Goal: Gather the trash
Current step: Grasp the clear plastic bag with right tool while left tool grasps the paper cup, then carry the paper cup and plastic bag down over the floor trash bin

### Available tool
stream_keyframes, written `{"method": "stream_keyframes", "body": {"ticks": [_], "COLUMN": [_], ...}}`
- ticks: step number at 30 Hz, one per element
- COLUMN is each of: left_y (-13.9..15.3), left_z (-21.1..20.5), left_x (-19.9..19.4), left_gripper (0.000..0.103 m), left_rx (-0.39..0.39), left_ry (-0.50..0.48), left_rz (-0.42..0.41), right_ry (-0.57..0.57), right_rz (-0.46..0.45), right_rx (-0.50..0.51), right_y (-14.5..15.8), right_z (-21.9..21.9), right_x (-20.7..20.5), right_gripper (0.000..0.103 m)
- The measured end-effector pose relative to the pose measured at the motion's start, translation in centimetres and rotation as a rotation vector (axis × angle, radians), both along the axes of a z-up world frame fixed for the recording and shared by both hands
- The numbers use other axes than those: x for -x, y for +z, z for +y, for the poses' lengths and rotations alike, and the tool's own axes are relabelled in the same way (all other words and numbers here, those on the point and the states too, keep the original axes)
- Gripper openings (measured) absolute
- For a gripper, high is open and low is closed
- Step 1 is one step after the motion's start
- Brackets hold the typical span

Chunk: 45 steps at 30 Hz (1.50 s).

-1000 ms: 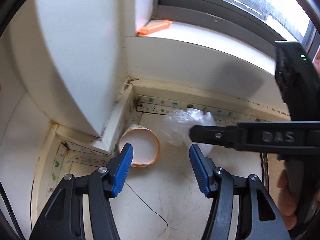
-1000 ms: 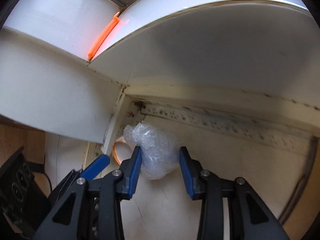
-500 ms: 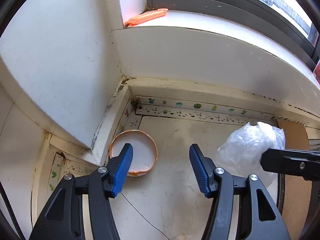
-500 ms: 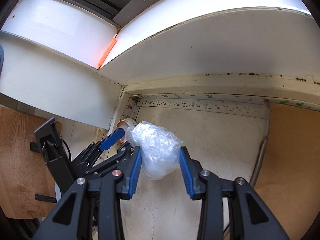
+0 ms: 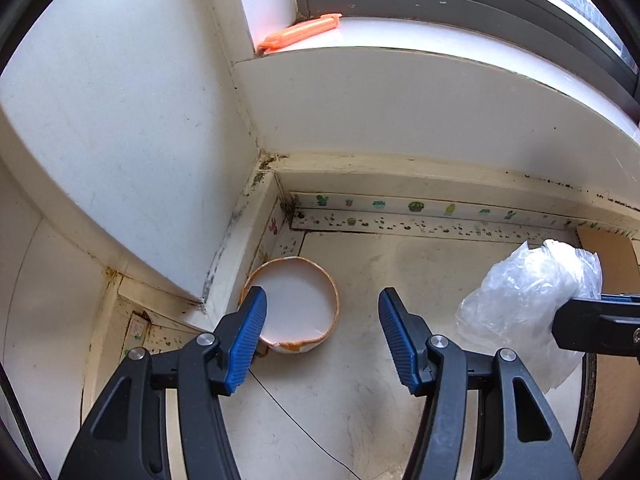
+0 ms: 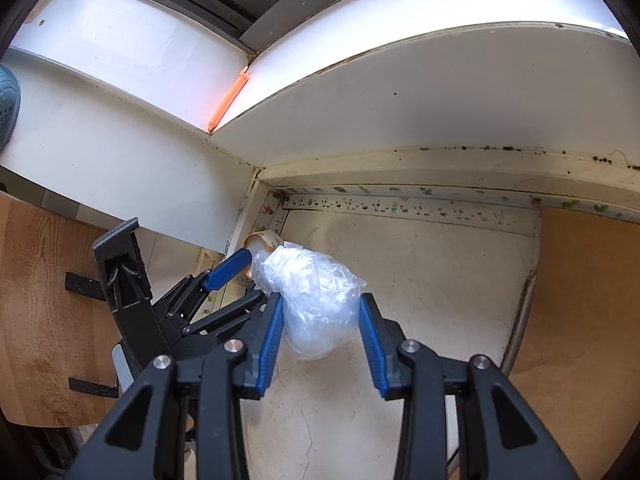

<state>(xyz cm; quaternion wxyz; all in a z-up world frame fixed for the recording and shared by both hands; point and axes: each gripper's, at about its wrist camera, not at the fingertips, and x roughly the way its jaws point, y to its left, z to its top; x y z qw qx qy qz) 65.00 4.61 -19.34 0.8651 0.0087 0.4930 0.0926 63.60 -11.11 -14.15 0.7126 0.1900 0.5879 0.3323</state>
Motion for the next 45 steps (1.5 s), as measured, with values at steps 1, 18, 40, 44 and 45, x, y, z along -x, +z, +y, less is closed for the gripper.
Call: {"method": "stream_keyframes", "body": {"ticks": [1, 18, 40, 44, 45], "left_y": [-0.2, -0.9, 4.9, 7.3, 7.6], "left_z": [-0.2, -1.4, -3.1, -3.5, -3.5], "left_x": [-0.1, 0.3, 16.6, 22.2, 24.0], "left_gripper": [0.057, 0.035, 0.029, 0.029, 0.029], "left_rx": [0.000, -0.002, 0.107, 0.125, 0.131], "left_ry": [0.000, -0.038, -0.128, -0.183, -0.198], "left_rz": [0.000, 0.045, 0.042, 0.033, 0.028], "right_ry": [-0.001, -0.012, -0.044, -0.070, -0.078], "right_rz": [-0.001, -0.007, -0.083, -0.099, -0.101], "right_rx": [0.002, 0.016, 0.037, 0.055, 0.060], "right_y": [-0.2, -0.4, 5.9, 7.2, 7.5], "right_z": [0.3, 0.4, -0.6, -1.2, -1.3], "right_x": [-0.1, 0.2, 13.8, 20.4, 22.4], "right_gripper": [0.038, 0.038, 0.038, 0.038, 0.038]}}
